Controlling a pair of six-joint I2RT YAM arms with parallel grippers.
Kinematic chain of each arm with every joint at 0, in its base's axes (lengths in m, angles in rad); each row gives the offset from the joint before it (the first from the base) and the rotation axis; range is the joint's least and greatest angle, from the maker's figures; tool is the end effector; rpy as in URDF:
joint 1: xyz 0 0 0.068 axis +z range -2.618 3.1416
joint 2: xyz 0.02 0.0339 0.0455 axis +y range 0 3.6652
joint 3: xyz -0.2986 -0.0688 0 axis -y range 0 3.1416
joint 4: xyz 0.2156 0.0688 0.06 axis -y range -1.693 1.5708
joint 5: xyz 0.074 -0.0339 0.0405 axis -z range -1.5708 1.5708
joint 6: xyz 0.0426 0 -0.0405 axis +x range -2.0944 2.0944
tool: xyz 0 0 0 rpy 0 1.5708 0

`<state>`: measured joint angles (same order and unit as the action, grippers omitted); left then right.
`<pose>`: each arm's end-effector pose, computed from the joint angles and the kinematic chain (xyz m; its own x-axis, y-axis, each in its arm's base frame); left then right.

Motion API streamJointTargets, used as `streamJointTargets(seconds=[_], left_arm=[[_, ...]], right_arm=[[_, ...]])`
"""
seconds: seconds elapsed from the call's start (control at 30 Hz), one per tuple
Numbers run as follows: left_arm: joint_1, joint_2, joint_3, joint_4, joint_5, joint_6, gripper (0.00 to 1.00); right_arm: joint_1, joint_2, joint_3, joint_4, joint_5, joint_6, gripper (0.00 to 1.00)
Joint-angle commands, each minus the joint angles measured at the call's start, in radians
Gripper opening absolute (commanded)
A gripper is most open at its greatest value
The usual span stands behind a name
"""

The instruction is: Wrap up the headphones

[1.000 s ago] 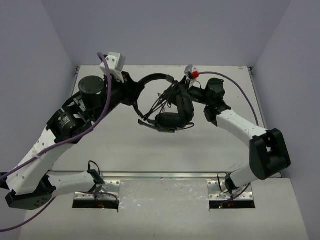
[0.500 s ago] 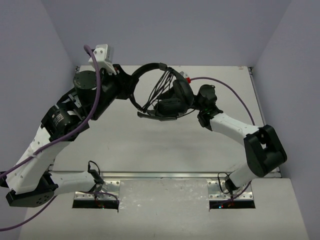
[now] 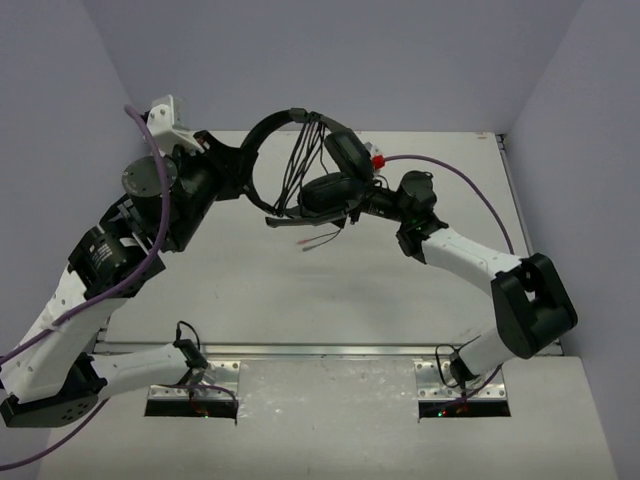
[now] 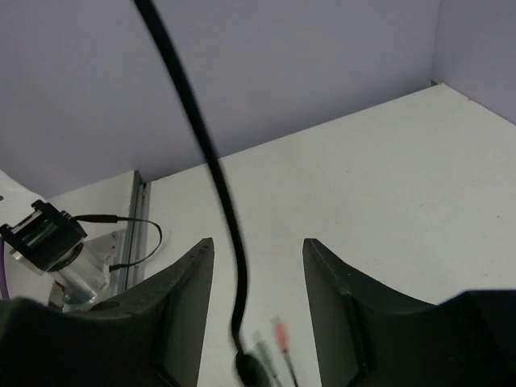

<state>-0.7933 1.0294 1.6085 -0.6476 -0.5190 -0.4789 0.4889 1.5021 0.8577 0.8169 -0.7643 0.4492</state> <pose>0.1024 -0.0739 0.5300 -0.1678 -0.3999 -0.9011 0.2190 0.8761 -0.4296 0.2608 0.1721 0.3478 -0.2721 0.2103 -0.9390 -0.9134 0.2506 0.3208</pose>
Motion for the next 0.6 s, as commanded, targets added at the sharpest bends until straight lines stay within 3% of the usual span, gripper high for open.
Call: streamJointTargets(seconds=[0.0,0.1,0.17,0.3,0.47,0.57], left_arm=[[-0.009,-0.034,0.019,0.169,-0.05,-0.079,0.0],[-0.011,-0.014,0.059,0.158,-0.053,-0.082,0.0],[-0.011,-0.002,0.067,0.157,-0.064,-0.084,0.0],[-0.011,0.009,0.068,0.164,-0.096,-0.099,0.0],[-0.011,0.04,0.105,0.151,-0.084,-0.11,0.0],[-0.011,0.04,0.122,0.146,-0.116,-0.112,0.0]], right_arm=[[0.016,0.049,-0.005,0.1,-0.006,0.051,0.5],[0.04,0.066,0.003,0.11,0.002,0.052,0.49],[0.062,0.081,0.014,0.108,0.0,0.049,0.42],[0.094,0.106,0.02,0.116,0.01,0.039,0.38],[0.105,0.158,0.041,0.14,0.033,0.055,0.44],[0.106,0.171,0.046,0.148,0.04,0.062,0.28]])
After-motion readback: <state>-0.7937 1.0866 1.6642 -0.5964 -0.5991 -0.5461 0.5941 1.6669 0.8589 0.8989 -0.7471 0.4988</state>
